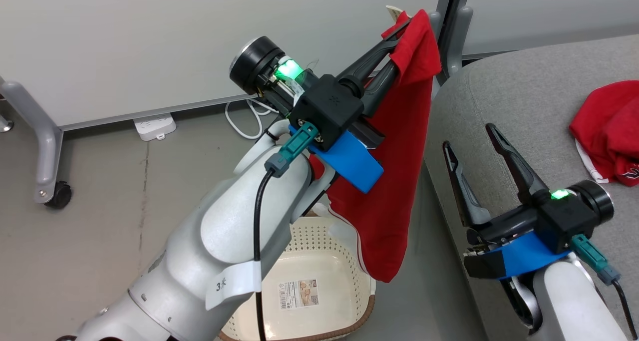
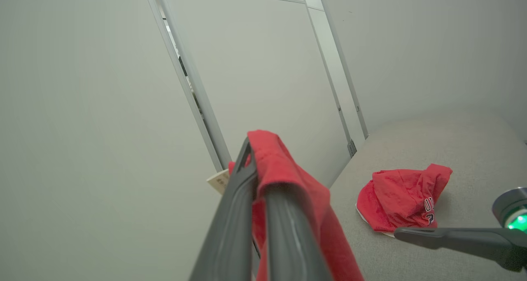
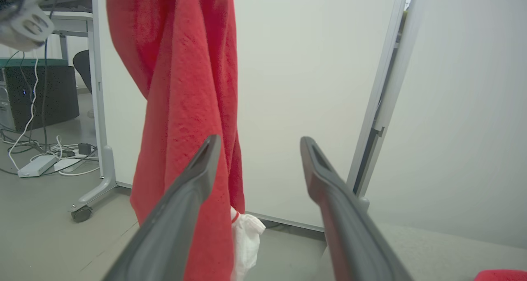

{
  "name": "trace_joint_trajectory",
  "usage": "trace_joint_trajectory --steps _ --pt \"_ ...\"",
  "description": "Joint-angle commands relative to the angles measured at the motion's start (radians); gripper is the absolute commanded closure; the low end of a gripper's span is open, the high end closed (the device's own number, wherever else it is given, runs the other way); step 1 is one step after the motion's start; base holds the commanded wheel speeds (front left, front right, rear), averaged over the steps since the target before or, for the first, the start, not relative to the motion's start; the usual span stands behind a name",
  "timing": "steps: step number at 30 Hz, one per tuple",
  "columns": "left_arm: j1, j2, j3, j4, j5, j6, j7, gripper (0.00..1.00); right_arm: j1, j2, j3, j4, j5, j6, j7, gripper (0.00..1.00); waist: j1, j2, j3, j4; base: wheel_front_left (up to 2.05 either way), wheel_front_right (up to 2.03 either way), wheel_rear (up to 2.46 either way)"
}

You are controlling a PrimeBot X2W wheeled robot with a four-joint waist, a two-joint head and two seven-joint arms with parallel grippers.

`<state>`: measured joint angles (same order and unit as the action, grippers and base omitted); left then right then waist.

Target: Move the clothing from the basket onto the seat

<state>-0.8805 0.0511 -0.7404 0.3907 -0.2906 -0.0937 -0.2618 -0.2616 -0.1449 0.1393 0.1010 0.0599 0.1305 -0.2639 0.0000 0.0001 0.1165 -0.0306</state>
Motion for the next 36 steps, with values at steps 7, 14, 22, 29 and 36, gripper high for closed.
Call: trace_joint_trajectory --steps 7,14,22,29,36 --pt "0.007 -0.001 0.006 0.001 0.0 0.0 -0.005 1.0 -0.105 -0.042 0.129 -0.01 0.011 0.0 -0.001 0.0 0.0 -0.0001 0.021 0.002 0.0 0.0 0.0" --pt "-0.011 -0.001 -0.016 -0.018 -0.012 0.007 -0.005 1.0 -0.194 -0.038 0.182 0.056 0.002 0.0 -0.001 0.0 0.0 -0.0001 0.038 0.015 0.0 0.0 0.0" --pt "-0.029 -0.001 -0.043 -0.033 -0.026 0.015 -0.005 1.0 -0.26 -0.024 0.203 0.229 -0.001 0.0 -0.001 0.0 0.0 -0.0001 0.05 0.029 0.0 0.0 0.0" --pt "-0.035 -0.001 -0.059 -0.034 -0.032 0.023 -0.005 1.0 -0.288 -0.007 0.229 0.327 0.021 0.0 -0.001 1.0 0.0 -0.0001 0.058 0.033 0.0 0.0 0.0" --pt "-0.038 -0.001 -0.058 -0.024 -0.034 0.023 -0.005 1.0 -0.297 -0.004 0.23 0.331 0.027 0.0 -0.001 1.0 0.0 -0.0001 0.059 0.031 0.0 0.0 0.0"
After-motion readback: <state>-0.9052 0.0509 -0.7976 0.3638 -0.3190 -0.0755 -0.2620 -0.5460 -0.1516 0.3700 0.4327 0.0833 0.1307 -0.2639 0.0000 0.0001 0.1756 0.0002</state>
